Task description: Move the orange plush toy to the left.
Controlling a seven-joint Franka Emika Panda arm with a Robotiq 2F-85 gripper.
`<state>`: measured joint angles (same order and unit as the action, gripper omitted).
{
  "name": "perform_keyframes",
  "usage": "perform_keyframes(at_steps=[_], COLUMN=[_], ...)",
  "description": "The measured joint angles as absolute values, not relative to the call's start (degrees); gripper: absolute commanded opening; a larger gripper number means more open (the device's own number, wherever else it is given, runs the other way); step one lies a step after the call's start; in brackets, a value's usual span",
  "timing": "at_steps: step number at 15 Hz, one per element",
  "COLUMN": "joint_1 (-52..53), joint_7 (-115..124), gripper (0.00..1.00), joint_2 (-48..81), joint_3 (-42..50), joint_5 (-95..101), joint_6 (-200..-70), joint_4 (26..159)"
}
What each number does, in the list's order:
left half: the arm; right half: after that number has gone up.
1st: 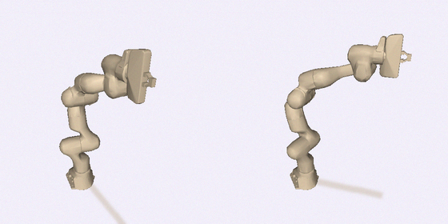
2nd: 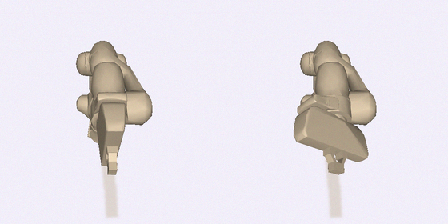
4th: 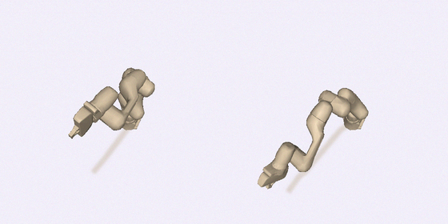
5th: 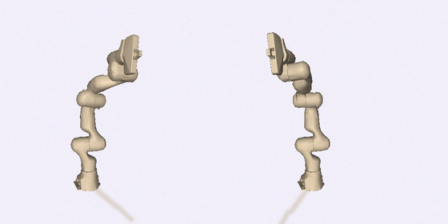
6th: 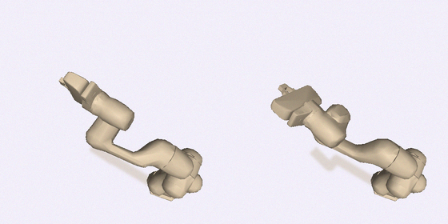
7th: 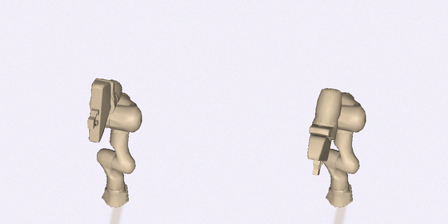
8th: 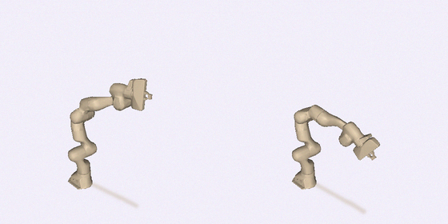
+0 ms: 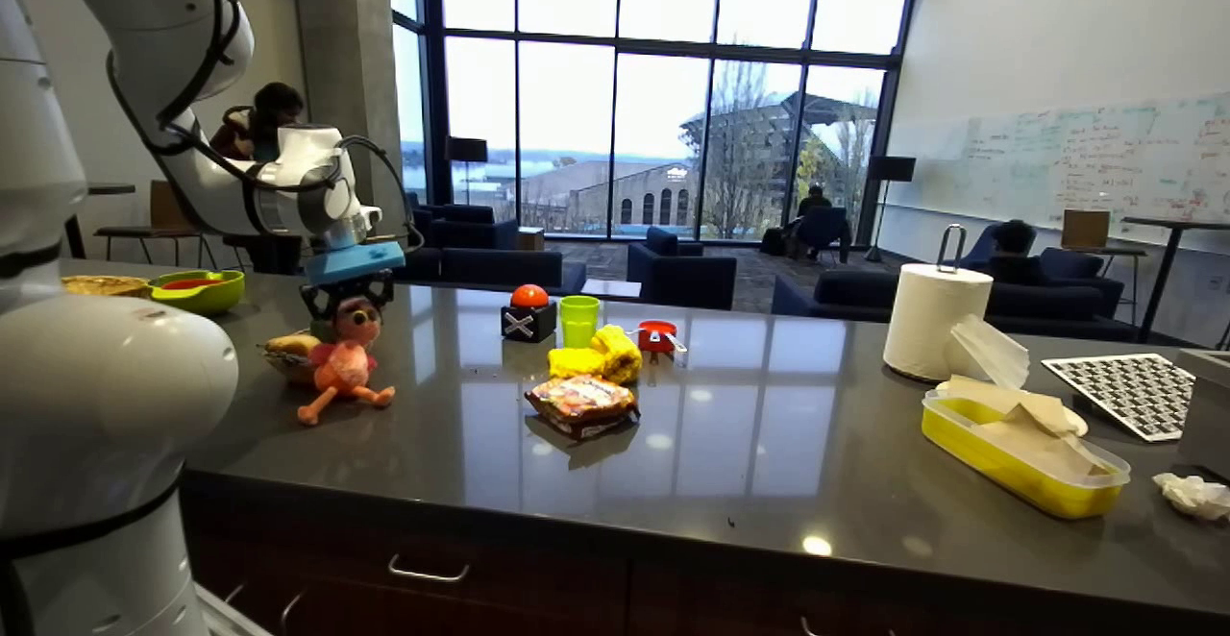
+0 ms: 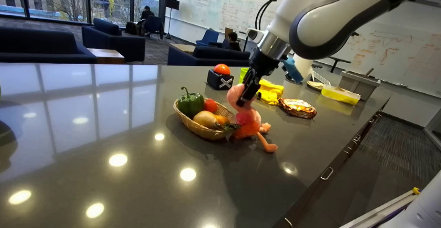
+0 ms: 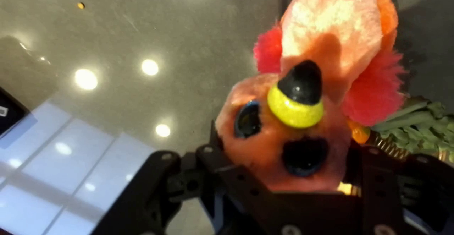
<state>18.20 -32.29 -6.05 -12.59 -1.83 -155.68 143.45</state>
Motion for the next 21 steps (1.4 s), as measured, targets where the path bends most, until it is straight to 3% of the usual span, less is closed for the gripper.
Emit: perform_keyframes(at_steps=[13,21], joint_1=[11.84,7.42], joint_7=[-19.01,-7.85], gripper=[1.00,1.00], joint_2=[-10.60,-16.03], joint_3=[-11.20,-9.61], joint_5=[9.48,11.18], joint_6=[-151.84,-123.80], joint_4=[138.90,133.73])
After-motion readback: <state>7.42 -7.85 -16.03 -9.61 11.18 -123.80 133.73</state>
